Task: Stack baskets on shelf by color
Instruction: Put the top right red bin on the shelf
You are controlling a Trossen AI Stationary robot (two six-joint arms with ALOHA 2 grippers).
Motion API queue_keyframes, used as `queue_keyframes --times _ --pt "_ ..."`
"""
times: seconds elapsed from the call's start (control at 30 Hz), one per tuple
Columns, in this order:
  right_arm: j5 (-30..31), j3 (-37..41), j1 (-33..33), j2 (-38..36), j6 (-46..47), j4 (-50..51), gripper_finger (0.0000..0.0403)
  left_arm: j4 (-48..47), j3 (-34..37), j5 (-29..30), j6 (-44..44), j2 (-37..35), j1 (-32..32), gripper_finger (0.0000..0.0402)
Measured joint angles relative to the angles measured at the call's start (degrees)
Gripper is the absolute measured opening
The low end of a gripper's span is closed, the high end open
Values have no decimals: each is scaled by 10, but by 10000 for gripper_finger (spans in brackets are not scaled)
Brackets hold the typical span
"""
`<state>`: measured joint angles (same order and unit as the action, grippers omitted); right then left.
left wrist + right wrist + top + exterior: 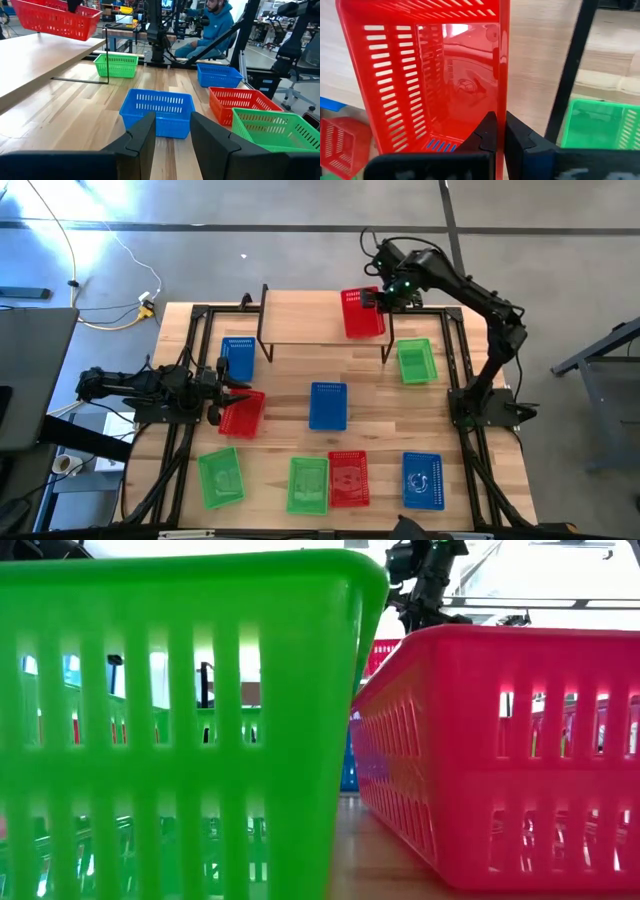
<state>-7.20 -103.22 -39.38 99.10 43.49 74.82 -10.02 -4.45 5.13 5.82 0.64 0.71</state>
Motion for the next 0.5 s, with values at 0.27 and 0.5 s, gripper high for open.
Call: queue_keyframes --times 0.27,0.5 --pt "-24 0 -8 -1 50 1 0 0 0 0 0 0 0 113" --pt "-1 0 1 -1 88 25 0 0 0 0 0 0 0 113"
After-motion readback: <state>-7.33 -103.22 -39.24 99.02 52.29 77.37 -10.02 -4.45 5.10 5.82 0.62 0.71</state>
